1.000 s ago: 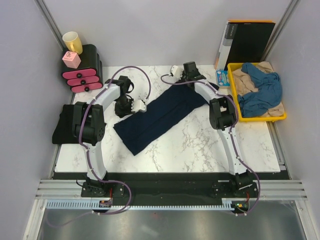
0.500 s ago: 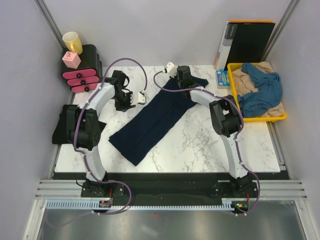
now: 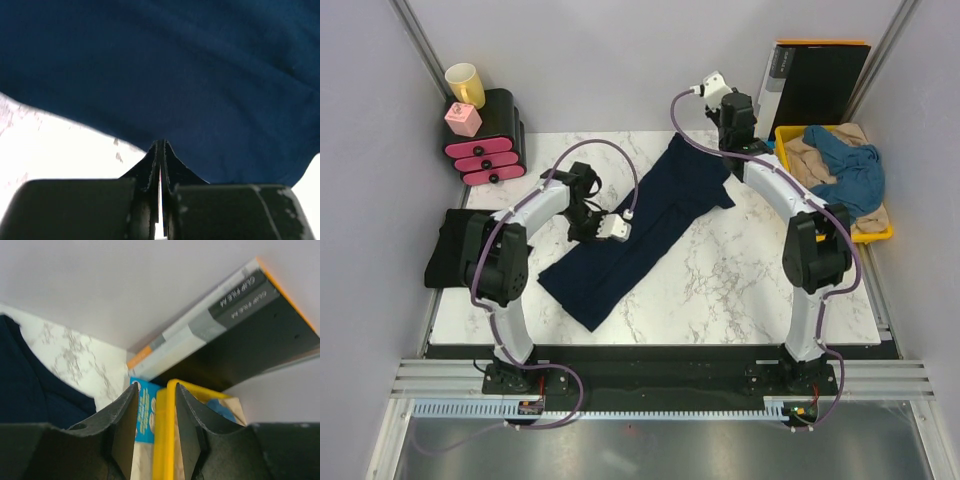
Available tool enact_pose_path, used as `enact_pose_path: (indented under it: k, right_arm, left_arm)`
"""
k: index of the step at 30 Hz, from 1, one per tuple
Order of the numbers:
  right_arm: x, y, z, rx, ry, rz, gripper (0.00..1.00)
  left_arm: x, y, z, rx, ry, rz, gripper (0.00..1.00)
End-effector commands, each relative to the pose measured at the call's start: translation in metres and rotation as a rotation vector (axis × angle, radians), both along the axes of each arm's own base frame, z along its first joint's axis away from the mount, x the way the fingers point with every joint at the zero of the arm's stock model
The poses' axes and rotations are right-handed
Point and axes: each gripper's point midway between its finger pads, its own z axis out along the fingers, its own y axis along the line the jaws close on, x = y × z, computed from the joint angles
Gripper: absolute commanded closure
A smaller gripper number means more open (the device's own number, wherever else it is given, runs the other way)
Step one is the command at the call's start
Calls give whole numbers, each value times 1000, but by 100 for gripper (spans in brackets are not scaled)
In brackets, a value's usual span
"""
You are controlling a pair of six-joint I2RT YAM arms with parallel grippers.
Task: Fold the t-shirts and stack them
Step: Rotate the tshirt 80 degrees
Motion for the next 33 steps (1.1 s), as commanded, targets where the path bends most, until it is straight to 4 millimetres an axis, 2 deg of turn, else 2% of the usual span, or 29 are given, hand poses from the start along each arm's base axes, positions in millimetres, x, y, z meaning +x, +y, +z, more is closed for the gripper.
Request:
enact_pose_path:
  k: [1, 5, 8, 11, 14, 19, 24, 27, 29, 33]
  right_arm:
    - [-31, -18, 8, 19, 77, 3, 57]
    - [-50, -21, 9, 25, 136, 35, 57]
    - [-65, -22, 19, 24, 143, 57, 57]
    - [-71, -22, 28, 28, 140, 70, 56]
    - [-74, -21, 36, 31, 138, 81, 55]
    - [-73, -16, 40, 35, 139, 110, 55]
    - [-65, -9, 42, 83, 147, 119, 55]
    - [-62, -2, 40, 113, 161, 134, 55]
    - [-62, 3, 37, 133, 175, 142, 54]
    - [-63, 12, 28, 132, 199, 158, 54]
  left_arm:
    - [-4, -15, -21, -23, 62, -62, 98]
    - [-8, -24, -34, -29, 101, -53, 98]
    - [-17, -28, -54, 3, 123, -74, 98]
    - [-22, -36, -62, 16, 145, -91, 98]
    - [-38, -51, -59, -8, 161, -151, 98]
    - [-70, -84, -39, -64, 168, -281, 98]
    - [-99, -109, -41, -76, 217, -387, 98]
    - [-107, -127, -40, -100, 235, -425, 98]
    - [-104, -143, -36, -127, 226, -440, 98]
    - [-107, -181, -21, -205, 232, -461, 98]
